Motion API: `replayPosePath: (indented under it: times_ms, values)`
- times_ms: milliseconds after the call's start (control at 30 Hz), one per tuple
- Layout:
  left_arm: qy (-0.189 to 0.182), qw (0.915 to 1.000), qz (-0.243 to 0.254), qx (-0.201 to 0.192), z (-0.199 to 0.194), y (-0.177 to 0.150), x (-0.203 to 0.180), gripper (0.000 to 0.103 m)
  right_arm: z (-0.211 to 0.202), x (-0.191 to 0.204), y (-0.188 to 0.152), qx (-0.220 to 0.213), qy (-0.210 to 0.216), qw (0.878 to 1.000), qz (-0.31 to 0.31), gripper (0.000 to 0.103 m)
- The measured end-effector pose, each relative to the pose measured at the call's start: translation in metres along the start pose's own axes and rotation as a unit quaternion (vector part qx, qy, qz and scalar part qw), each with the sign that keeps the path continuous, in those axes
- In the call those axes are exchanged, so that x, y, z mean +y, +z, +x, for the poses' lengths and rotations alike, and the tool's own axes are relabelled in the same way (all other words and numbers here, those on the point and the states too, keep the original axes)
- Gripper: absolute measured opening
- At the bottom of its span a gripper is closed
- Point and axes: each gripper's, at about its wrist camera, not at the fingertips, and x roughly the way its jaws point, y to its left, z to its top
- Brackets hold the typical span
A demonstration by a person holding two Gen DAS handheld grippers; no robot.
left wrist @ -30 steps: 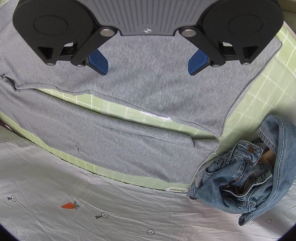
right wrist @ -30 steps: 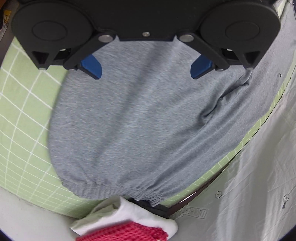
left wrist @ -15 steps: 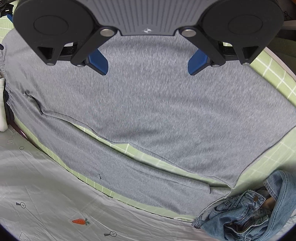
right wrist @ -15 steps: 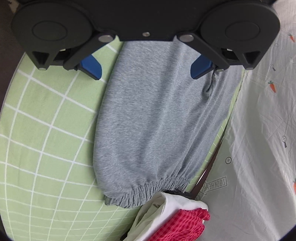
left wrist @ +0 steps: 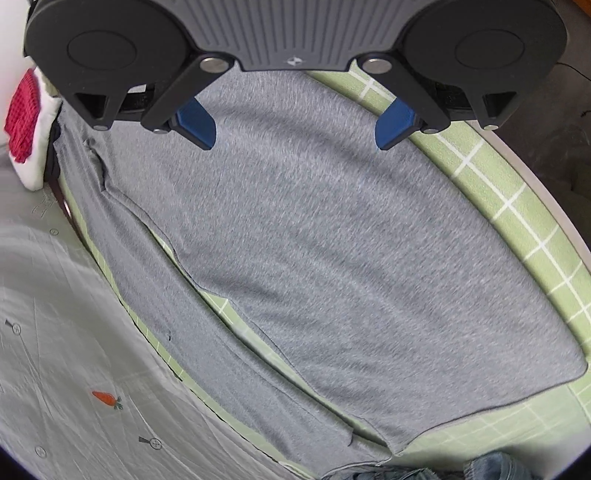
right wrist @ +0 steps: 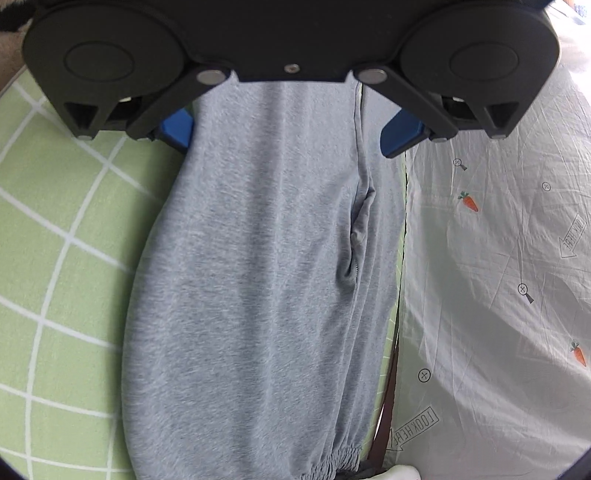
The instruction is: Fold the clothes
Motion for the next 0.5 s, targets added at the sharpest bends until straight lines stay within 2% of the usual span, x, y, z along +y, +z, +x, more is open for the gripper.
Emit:
replayPosePath:
  times_ms: [133, 233, 300, 500]
  values:
    - [-0.037, 0.9965, -0.075, 0.008, -0.001, 0.003, 0.022, 0.093, 0.006, 0.002, 0.0, -0.004, 0.005, 1.0, 0.01, 0.103]
    - [-0.052, 0.9921, -0.113, 0.016, -0.002, 0.004, 0.033, 0.092, 0.006, 0.001, -0.001, -0.009, 0.01, 1.0, 0.014, 0.103]
    - [-0.059, 0.9898, -0.128, 0.023, -0.003, 0.004, 0.038, 0.092, 0.004, -0.004, -0.001, -0.014, 0.016, 0.999, 0.025, 0.103]
    - [-0.052, 0.9896, -0.132, 0.025, -0.003, 0.01, 0.045, 0.093, -0.001, -0.011, -0.003, -0.025, 0.023, 0.999, 0.039, 0.103]
